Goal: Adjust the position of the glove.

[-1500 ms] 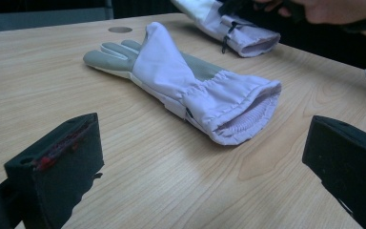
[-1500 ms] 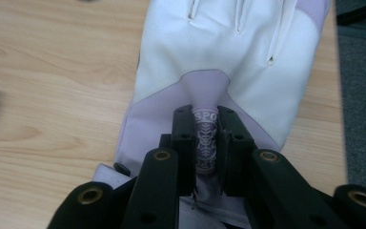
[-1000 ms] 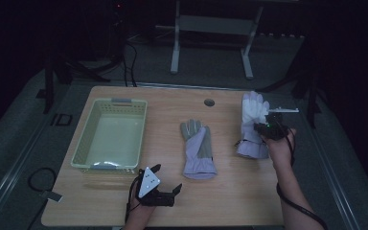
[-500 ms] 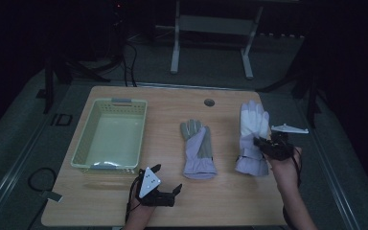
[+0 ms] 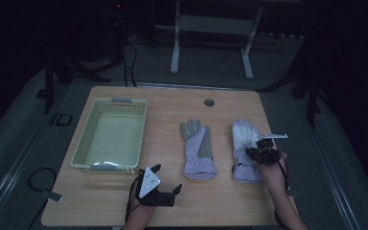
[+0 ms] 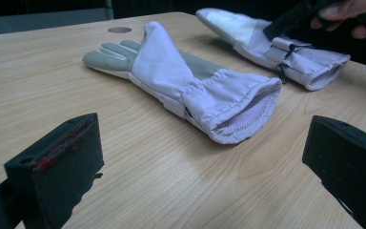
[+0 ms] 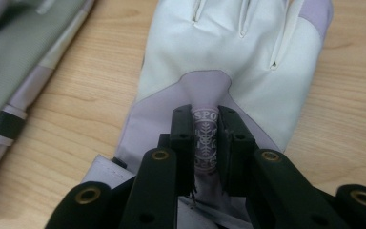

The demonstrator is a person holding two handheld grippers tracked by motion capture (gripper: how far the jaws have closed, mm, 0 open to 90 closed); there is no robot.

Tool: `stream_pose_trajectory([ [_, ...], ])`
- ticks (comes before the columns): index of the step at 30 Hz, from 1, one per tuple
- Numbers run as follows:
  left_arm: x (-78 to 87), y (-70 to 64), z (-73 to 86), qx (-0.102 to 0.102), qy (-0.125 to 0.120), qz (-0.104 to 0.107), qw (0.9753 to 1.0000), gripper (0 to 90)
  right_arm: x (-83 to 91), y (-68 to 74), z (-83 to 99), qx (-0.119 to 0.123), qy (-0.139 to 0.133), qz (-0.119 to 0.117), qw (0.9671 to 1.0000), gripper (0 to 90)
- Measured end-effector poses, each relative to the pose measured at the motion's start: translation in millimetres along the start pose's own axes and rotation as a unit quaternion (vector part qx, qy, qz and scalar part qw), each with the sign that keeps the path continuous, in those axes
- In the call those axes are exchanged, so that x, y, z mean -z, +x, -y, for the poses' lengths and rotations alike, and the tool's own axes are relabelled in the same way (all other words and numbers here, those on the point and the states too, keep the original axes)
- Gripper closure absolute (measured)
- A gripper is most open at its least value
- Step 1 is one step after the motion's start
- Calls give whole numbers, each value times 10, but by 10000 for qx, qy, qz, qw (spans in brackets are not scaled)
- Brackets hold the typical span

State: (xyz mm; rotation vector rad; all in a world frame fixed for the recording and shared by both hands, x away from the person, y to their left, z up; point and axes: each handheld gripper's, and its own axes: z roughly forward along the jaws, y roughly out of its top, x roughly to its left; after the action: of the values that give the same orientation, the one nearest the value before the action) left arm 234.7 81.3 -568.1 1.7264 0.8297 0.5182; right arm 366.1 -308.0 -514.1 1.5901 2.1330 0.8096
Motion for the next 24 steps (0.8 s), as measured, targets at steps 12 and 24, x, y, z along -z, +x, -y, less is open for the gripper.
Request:
stream_pose_trajectory([
  [12, 3, -1, 2, -3, -14, 9, 10000, 0, -154, -23, 4, 229, -82, 19, 9997, 641],
  [24, 3, -1, 2, -2, -7, 13, 10000, 0, 79, -168, -83, 1049, -229, -479, 9931, 514],
])
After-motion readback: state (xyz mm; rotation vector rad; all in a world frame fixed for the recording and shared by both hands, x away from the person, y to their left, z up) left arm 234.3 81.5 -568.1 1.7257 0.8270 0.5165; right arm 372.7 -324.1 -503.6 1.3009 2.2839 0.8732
